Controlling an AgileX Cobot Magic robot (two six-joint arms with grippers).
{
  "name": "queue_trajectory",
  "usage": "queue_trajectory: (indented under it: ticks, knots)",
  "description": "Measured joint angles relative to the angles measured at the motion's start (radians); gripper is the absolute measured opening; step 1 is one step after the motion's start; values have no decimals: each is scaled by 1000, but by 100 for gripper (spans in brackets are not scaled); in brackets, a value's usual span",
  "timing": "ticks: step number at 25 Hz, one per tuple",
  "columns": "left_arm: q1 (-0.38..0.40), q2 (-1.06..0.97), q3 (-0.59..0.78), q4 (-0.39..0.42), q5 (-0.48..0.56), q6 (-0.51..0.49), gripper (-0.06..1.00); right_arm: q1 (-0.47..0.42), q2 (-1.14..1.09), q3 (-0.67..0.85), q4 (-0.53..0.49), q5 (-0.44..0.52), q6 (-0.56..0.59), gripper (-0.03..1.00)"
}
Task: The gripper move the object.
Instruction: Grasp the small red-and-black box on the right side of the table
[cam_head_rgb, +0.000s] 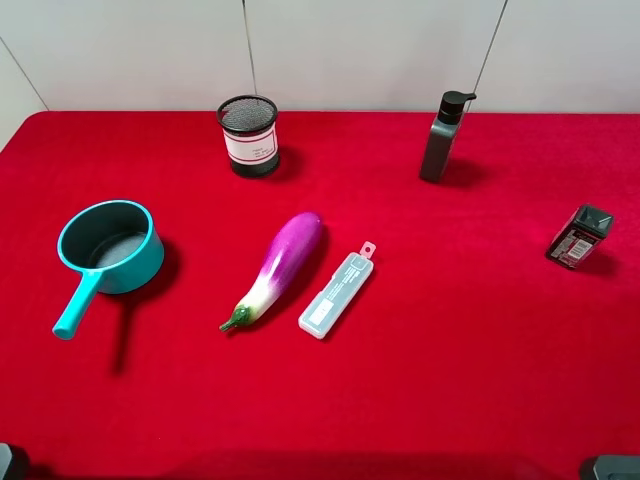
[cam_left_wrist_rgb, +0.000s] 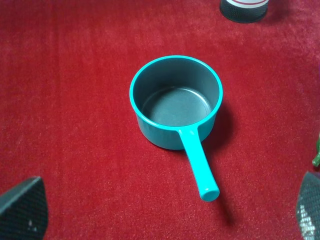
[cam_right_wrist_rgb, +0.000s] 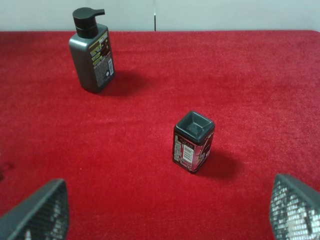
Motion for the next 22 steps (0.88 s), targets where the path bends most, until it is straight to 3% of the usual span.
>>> queue_trajectory:
  ticks: [22]
  knots:
    - [0,0,0,0,0,0,98,0,0,0,0,0,0,61]
